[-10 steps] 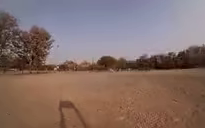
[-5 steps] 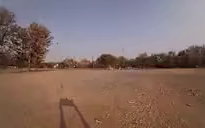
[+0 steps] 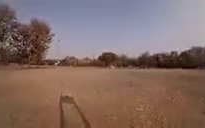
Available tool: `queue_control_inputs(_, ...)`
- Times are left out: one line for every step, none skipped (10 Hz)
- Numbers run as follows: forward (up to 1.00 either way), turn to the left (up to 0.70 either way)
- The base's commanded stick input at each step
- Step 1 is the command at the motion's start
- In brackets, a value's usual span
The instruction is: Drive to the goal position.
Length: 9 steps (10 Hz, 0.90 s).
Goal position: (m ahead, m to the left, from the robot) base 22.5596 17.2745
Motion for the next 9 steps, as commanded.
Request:
queue_control_inputs(0.7, 0.0)
queue_control_inputs(0.7, 0.0)
queue_control_inputs(0.7, 0.0)
queue_control_inputs(0.7, 0.0)
queue_control_inputs(0.7, 0.0)
queue_control_inputs(0.7, 0.0)
queue_control_inputs(0.7, 0.0)
queue_control_inputs(0.7, 0.0)
queue_control_inputs(0.7, 0.0)
